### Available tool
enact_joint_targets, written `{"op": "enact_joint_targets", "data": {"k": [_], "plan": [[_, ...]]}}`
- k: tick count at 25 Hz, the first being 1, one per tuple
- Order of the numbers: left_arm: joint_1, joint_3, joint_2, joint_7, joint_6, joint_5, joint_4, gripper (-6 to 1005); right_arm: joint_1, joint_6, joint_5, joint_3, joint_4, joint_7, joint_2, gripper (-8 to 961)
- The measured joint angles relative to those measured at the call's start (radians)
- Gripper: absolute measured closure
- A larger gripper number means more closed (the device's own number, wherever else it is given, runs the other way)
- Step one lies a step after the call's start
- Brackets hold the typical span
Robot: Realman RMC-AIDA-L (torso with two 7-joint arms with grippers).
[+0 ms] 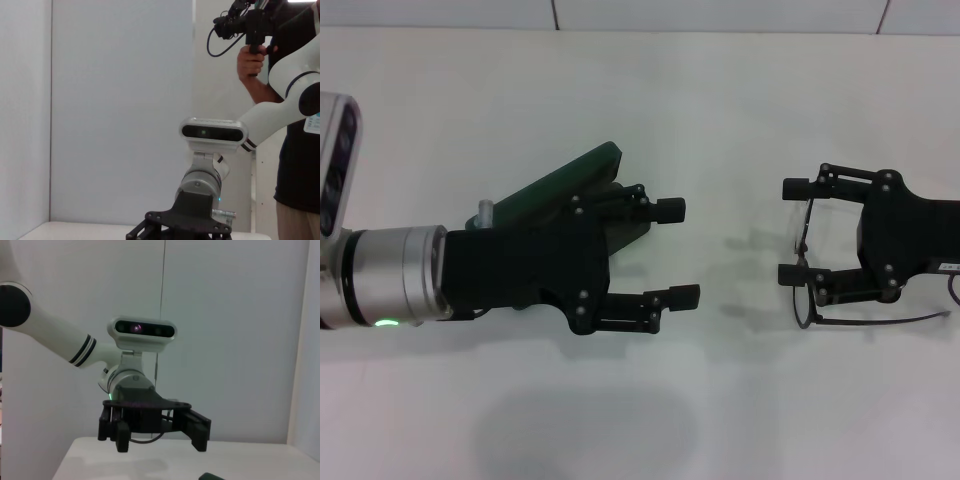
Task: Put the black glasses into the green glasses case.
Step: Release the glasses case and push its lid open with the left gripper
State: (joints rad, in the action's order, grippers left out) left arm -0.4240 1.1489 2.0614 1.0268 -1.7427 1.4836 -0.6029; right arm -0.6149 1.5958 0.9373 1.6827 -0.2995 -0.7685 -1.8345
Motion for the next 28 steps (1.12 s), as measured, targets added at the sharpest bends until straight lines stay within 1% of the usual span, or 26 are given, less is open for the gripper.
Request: {"op": "enact_joint_targets", "data": {"k": [9,11,14,15,16,18,20,22,23,25,26,28], "plan": [[0.022,-0.011,0.0,-0.001,-0.001,-0.006,0.0,183,0.001,-0.008,0.012,0.0,-0.011,0.0,-0.01,112],[0.025,-0.053,0.007,0.004,-0.001,-0.009,0.0,184,-0.001,-0.014,0.014,0.0,-0.012,0.0,-0.011,112],[0.015,-0.144,0.018,0.052,0.007,-0.009,-0.002,184,-0.003,-0.022,0.015,0.0,-0.012,0.0,-0.012,112],[0.006,-0.165,0.016,0.082,0.023,-0.005,-0.006,184,-0.003,-0.023,0.015,0.0,-0.012,0.0,-0.012,112],[-0.005,-0.179,0.009,0.126,0.051,0.001,-0.015,184,-0.002,-0.023,0.015,0.0,-0.012,0.0,-0.013,112],[-0.031,-0.186,-0.013,0.242,0.13,0.028,-0.047,185,0.002,-0.024,0.015,0.0,-0.012,0.0,-0.013,112],[-0.065,-0.183,-0.041,0.406,0.228,0.118,-0.115,185,0.006,-0.024,0.015,0.0,-0.012,0.0,-0.013,112],[-0.09,-0.183,-0.053,0.547,0.293,0.244,-0.176,185,0.013,-0.024,0.015,0.0,-0.012,0.0,-0.012,113],[-0.107,-0.184,-0.055,0.633,0.327,0.349,-0.225,185,0.014,-0.024,0.015,0.0,-0.012,0.0,-0.012,113],[-0.123,-0.186,-0.048,0.739,0.352,0.489,-0.291,186,0.017,-0.024,0.015,0.0,-0.012,0.0,-0.011,113],[-0.13,-0.187,-0.039,0.785,0.358,0.562,-0.328,186,0.018,-0.025,0.015,0.0,-0.012,0.0,-0.01,113],[-0.135,-0.187,-0.018,0.84,0.361,0.661,-0.38,186,0.019,-0.028,0.015,0.0,-0.012,0.0,-0.01,113]]}}
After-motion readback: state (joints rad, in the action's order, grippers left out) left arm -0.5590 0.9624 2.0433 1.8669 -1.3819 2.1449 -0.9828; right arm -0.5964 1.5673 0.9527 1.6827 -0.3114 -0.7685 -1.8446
